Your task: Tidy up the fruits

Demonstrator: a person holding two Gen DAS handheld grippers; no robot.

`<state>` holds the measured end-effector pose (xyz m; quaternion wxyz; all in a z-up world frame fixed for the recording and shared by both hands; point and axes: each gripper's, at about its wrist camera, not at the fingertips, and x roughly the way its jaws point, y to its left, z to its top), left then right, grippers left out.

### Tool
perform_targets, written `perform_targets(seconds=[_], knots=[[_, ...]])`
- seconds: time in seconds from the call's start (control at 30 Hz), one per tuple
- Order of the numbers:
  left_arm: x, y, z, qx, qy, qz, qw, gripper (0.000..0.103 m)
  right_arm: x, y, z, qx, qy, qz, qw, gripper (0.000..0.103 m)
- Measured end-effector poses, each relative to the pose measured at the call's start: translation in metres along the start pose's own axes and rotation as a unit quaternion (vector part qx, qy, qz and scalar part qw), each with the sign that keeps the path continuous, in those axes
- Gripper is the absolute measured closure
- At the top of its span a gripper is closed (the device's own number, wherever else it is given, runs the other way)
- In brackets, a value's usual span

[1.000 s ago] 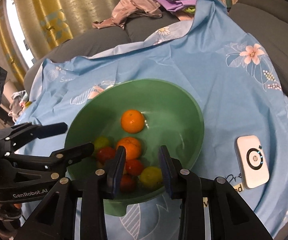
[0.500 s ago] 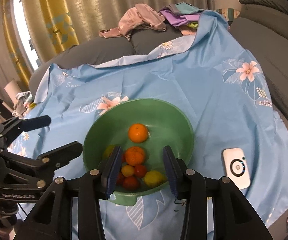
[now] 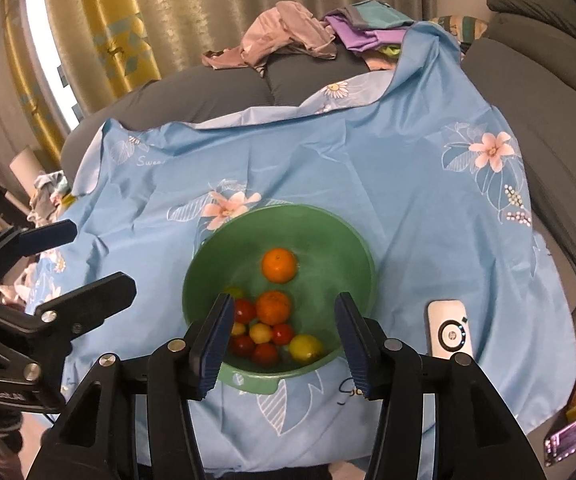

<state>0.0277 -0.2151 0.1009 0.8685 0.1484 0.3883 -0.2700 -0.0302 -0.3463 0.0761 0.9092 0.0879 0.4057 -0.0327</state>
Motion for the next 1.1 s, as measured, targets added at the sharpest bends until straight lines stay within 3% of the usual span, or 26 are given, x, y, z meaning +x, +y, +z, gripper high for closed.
perform_targets(seconds=[0.07,1.1], knots=[[-0.003,-0.002,0.005,0.001,-0.004,0.017,0.9999,0.001,-0.003,0.001,0.003,-0.001,0.001,0.006,1.0,0.05],[0.037,-0.002,0.039,0.007,0.037,0.035,0.9987,0.001,0.02,-0.011,0.03,-0.031,0.029,-0.016,0.999,0.05]])
